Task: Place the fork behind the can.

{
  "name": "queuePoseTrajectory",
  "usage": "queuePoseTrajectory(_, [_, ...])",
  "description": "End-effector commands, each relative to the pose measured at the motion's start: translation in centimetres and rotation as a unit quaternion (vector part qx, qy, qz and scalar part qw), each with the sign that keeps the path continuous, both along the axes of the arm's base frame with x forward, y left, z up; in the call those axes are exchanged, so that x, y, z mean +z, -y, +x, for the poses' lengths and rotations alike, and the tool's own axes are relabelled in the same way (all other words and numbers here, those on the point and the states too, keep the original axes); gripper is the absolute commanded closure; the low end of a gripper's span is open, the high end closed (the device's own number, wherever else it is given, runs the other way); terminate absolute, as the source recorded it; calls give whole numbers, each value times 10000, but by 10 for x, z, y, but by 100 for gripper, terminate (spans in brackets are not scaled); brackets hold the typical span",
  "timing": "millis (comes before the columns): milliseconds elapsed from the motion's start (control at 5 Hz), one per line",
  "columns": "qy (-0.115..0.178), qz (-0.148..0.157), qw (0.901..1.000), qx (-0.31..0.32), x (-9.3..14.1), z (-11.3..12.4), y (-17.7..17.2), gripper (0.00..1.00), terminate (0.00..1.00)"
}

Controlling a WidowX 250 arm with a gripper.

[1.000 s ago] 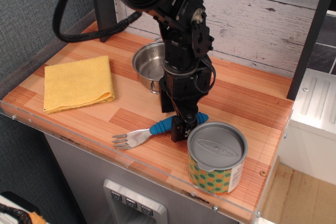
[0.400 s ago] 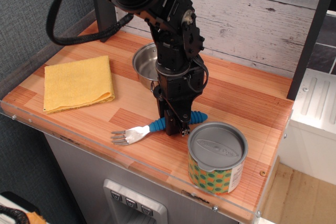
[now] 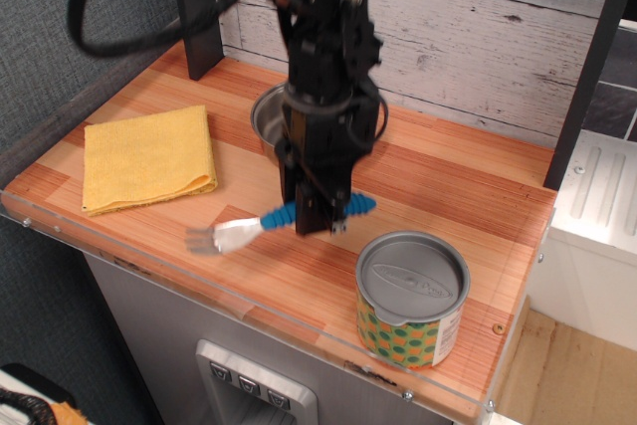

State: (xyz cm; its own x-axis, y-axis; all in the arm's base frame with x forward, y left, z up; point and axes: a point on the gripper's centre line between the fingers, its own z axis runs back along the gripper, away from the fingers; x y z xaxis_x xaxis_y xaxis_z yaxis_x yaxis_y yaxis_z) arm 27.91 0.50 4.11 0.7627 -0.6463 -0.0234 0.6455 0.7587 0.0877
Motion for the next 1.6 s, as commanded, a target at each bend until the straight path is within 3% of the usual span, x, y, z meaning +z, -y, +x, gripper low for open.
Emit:
queuePoseTrajectory(0, [-35, 265, 9995, 187, 52, 23, 16, 100, 0])
queuePoseTrajectory(200, [-94, 224, 9902, 1376, 55, 37, 22, 100, 0])
queuePoseTrajectory(400, [143, -411, 9817, 1855, 66, 52, 24, 100, 0])
queuePoseTrajectory(600, [265, -427, 9797, 1942, 67, 70, 34, 100, 0])
queuePoseTrajectory(800, [14, -474, 9487, 3126, 56, 83, 46, 100, 0])
queuePoseTrajectory(1200, [-192, -859, 8980, 4311, 35, 101, 56, 100, 0])
queuePoseTrajectory(1400, [-259, -947, 8377, 5372, 22, 103, 63, 100, 0])
